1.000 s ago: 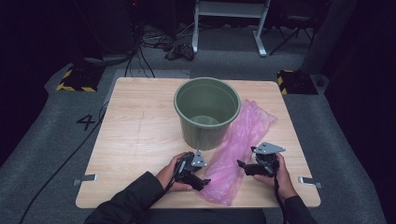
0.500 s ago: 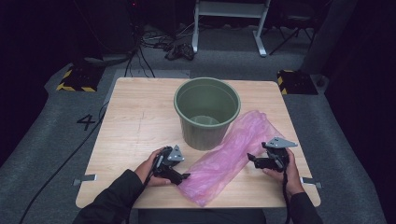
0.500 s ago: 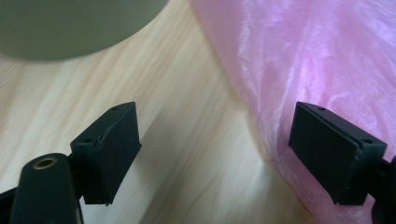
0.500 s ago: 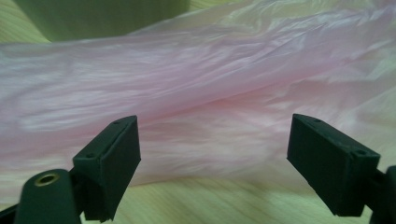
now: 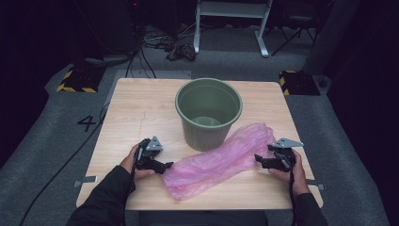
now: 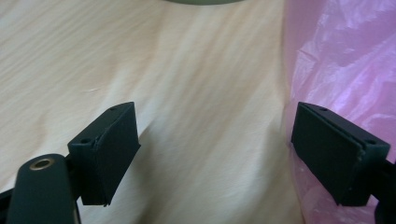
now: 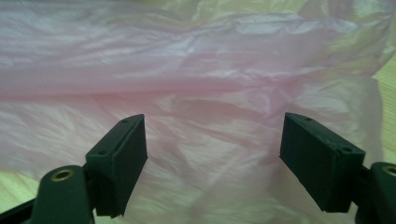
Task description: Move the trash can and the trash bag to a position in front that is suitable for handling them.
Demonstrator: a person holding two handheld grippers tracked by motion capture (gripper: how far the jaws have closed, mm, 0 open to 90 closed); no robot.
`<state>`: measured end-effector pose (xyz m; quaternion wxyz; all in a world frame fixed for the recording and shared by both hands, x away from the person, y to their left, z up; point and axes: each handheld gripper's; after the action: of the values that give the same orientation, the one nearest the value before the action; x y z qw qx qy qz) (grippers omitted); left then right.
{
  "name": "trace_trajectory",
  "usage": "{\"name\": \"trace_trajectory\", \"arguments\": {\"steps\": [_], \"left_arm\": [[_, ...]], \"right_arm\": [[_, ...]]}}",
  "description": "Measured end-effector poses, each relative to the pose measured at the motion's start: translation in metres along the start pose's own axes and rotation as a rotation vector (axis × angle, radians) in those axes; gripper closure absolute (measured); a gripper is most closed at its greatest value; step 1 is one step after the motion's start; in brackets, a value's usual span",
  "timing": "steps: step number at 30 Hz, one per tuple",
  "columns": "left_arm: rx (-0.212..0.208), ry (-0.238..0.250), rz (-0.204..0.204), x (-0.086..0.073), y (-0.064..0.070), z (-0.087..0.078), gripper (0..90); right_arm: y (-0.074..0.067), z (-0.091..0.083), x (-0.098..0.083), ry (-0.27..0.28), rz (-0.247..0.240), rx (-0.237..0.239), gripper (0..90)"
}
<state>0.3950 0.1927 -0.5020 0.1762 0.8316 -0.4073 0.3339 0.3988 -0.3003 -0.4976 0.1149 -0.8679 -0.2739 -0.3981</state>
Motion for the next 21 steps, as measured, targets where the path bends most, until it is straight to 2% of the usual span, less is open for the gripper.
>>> {"name": "trace_trajectory", "arguments": {"steps": [2, 7, 8, 10, 11, 12, 13, 14, 15, 16, 17, 18, 19, 21], "left_arm": [[0.008, 0.019, -0.004, -0.004, -0.008, -0.002, 15.2], [0.04, 0.019, -0.033, -0.009, -0.021, -0.007, 15.2], [0.063, 0.018, -0.057, -0.011, -0.027, -0.01, 15.2], [0.079, 0.021, -0.068, -0.012, -0.031, -0.011, 15.2], [0.111, 0.012, -0.105, -0.014, -0.038, -0.014, 15.2], [0.129, 0.008, -0.115, -0.015, -0.04, -0.015, 15.2], [0.129, 0.008, -0.115, -0.015, -0.04, -0.015, 15.4], [0.148, 0.009, -0.13, -0.015, -0.042, -0.016, 15.4], [0.171, 0.026, -0.137, -0.015, -0.041, -0.019, 19.1], [0.171, 0.026, -0.137, -0.015, -0.041, -0.019, 20.3], [0.165, 0.077, -0.142, -0.011, -0.037, -0.026, 19.4], [0.14, 0.106, -0.143, -0.006, -0.032, -0.032, 19.3], [0.14, 0.106, -0.143, -0.006, -0.032, -0.032, 18.5], [0.098, 0.166, -0.117, 0.006, -0.017, -0.042, 18.0]], "right_arm": [[0.0, 0.0, 0.0, -0.005, -0.012, 0.011, 26.0], [-0.004, 0.003, 0.0, -0.015, -0.039, 0.03, 31.0], [-0.008, 0.005, 0.0, -0.014, -0.052, 0.045, 33.1], [-0.009, 0.005, 0.0, -0.014, -0.055, 0.046, 34.0], [-0.012, 0.006, 0.002, -0.014, -0.056, 0.054, 35.9], [-0.012, 0.007, 0.002, -0.012, -0.056, 0.058, 36.1], [-0.014, 0.007, 0.002, -0.01, -0.053, 0.058, 36.3], [-0.014, 0.007, 0.002, -0.01, -0.053, 0.058, 36.3], [-0.017, 0.008, 0.004, -0.013, -0.053, 0.054, 38.2], [-0.018, 0.008, 0.004, -0.014, -0.05, 0.053, 38.3], [-0.02, 0.008, 0.004, -0.015, -0.051, 0.053, 38.2], [-0.021, 0.008, 0.004, -0.018, -0.05, 0.053, 38.3], [-0.021, 0.008, 0.004, -0.018, -0.05, 0.053, 38.3], [-0.023, 0.008, 0.005, -0.016, -0.055, 0.056, 38.0]]}}
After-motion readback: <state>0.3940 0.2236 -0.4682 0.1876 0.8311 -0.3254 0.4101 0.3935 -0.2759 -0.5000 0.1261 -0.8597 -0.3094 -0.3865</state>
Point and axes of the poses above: each handheld gripper's, and its own axes: z roughly forward along the jaws, x roughly out of its top, y roughly to its right, and after that the axes turned 1 degree about -x, right-handed
